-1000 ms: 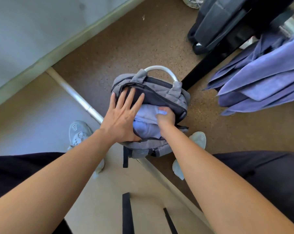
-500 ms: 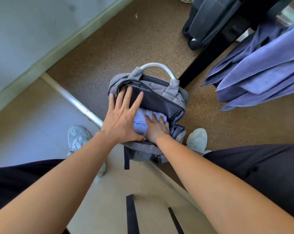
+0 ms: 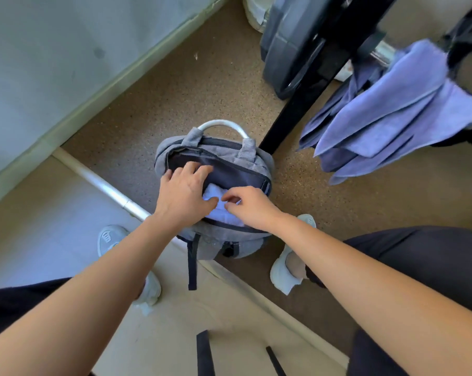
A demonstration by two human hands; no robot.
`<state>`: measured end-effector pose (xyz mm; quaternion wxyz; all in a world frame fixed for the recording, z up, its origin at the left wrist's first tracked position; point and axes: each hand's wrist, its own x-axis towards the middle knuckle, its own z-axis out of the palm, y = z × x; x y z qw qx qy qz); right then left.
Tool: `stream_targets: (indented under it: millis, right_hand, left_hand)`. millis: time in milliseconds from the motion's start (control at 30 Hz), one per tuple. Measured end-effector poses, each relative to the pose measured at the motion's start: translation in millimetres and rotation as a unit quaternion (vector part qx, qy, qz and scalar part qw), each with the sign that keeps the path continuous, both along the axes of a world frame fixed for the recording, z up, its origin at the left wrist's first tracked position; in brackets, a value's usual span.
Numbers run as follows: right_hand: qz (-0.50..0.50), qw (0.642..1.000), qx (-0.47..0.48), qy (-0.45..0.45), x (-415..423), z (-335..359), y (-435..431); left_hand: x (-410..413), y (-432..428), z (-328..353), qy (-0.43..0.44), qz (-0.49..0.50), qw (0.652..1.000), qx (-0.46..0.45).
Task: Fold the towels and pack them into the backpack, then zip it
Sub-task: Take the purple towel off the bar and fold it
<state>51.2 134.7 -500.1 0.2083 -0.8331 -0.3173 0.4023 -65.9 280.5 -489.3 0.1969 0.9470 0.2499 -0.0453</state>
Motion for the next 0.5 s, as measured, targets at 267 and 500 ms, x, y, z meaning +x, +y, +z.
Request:
stream_targets:
  millis: [267,500]
  right_hand:
    - [-0.154,0.952,0.252,-0.083,28,126,-59]
    - [-0.504,0.774,0.365,-0.118,94,160,-99]
  left_hand:
    - [7,-26,43,-0.083,0.02,0.992,-0.091]
    - [26,-84,86,-0.102,-0.018,0.977,-0.189]
